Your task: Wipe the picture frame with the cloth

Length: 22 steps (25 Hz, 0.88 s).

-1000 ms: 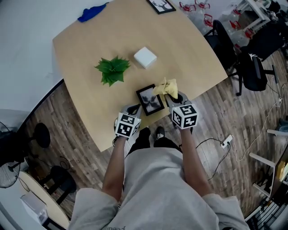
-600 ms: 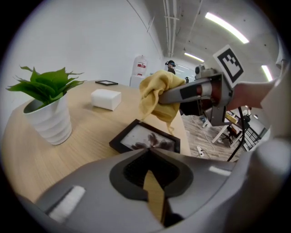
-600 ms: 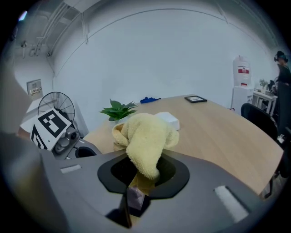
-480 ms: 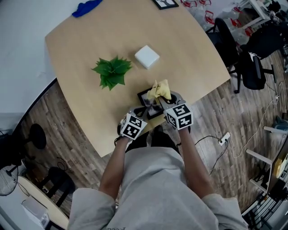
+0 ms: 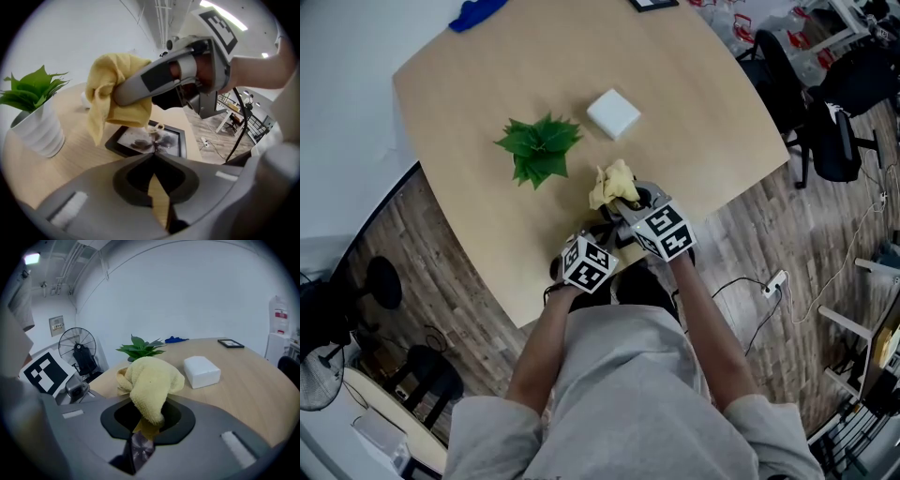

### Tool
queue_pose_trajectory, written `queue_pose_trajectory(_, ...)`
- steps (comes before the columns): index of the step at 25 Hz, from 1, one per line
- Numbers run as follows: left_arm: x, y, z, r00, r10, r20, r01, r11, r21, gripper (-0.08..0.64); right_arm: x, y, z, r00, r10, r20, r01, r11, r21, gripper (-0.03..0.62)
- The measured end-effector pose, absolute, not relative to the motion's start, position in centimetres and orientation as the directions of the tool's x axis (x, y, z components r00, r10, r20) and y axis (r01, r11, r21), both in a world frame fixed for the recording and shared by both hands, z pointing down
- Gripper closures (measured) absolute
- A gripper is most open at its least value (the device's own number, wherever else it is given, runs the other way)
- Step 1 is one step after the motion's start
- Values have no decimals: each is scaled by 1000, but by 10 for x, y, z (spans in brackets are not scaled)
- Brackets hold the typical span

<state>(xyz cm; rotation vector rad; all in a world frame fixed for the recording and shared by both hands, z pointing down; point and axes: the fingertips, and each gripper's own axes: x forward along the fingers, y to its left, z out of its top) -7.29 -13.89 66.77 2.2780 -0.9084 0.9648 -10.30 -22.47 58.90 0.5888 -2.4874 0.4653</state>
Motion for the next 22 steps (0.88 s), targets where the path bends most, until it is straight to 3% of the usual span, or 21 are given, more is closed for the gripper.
queue_pose_trajectory(9,-72,-139,666,509,-387,769,-735,-660,155,508,-144,-187,633,-758,-35,651,-241,943,-231,533)
queue_pose_trajectory(22,-73,-138,667,512,-388,766,-739,-654,163,508,-143,-175,662,-683,72,727,-97,977,-188,535)
